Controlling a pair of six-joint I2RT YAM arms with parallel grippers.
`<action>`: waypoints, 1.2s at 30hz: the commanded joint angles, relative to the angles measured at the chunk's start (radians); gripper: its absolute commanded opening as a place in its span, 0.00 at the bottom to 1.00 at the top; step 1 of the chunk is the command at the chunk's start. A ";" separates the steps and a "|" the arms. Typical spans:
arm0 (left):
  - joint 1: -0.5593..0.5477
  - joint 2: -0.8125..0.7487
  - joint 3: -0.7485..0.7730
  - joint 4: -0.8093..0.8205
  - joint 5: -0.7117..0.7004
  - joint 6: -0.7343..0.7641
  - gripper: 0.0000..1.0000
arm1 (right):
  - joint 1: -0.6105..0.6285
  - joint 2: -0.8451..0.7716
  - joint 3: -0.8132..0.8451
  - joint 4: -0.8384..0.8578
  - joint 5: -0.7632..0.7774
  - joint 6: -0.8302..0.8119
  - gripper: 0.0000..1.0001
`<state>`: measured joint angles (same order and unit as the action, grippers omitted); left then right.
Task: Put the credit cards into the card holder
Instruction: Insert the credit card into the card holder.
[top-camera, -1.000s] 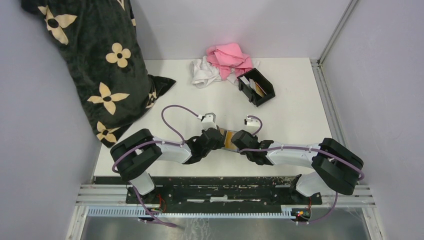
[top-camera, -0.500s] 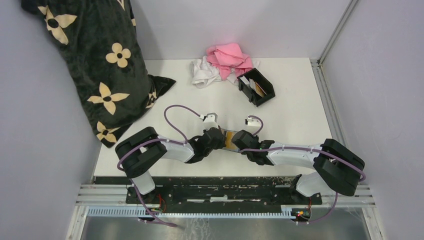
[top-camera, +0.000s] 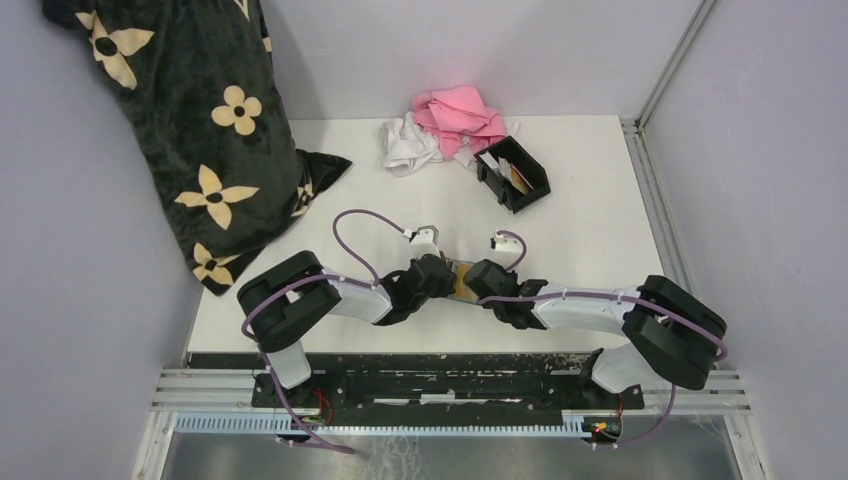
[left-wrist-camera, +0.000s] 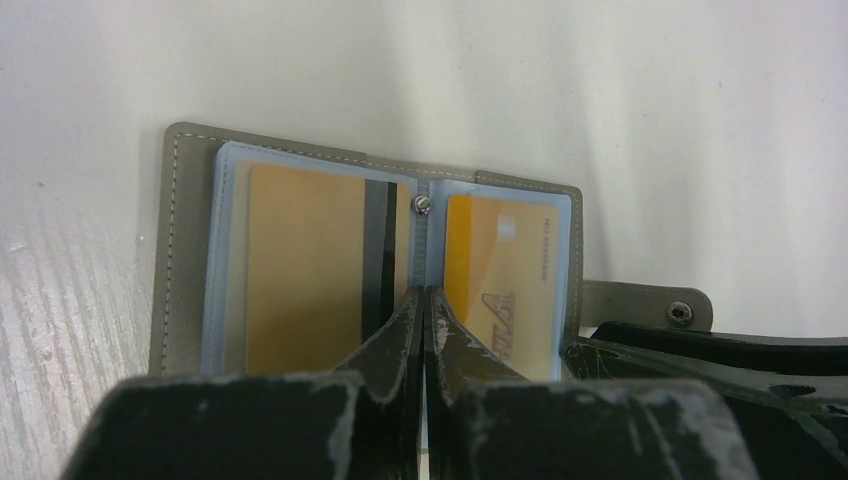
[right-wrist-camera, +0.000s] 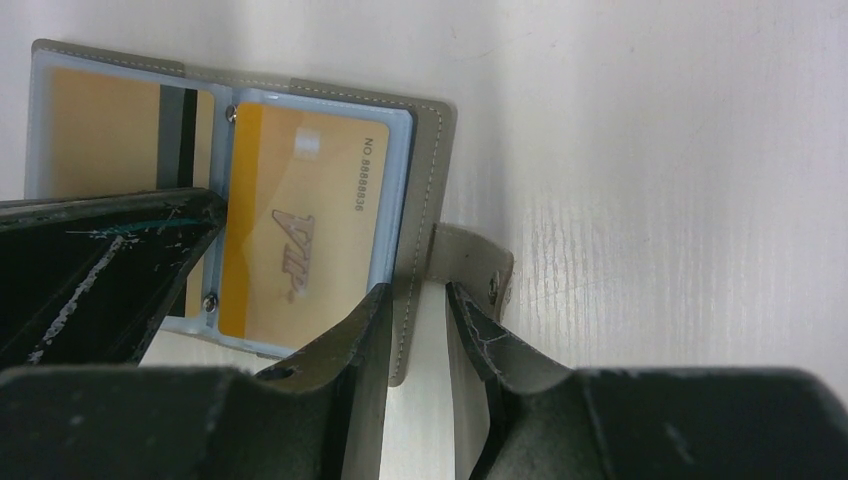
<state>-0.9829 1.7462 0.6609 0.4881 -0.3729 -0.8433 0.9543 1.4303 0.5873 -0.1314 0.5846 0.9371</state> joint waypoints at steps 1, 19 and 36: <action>0.003 0.018 0.023 0.018 0.014 0.023 0.03 | -0.009 0.007 0.009 0.035 0.007 -0.002 0.33; 0.002 -0.094 -0.001 -0.013 -0.034 0.004 0.07 | -0.008 -0.040 0.017 0.003 0.008 -0.010 0.33; 0.046 -0.315 -0.121 -0.230 -0.253 -0.056 0.56 | -0.010 -0.102 -0.022 0.009 -0.025 0.045 0.45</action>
<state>-0.9668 1.4548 0.5945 0.3073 -0.5560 -0.8516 0.9478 1.3380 0.5838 -0.1551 0.5713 0.9463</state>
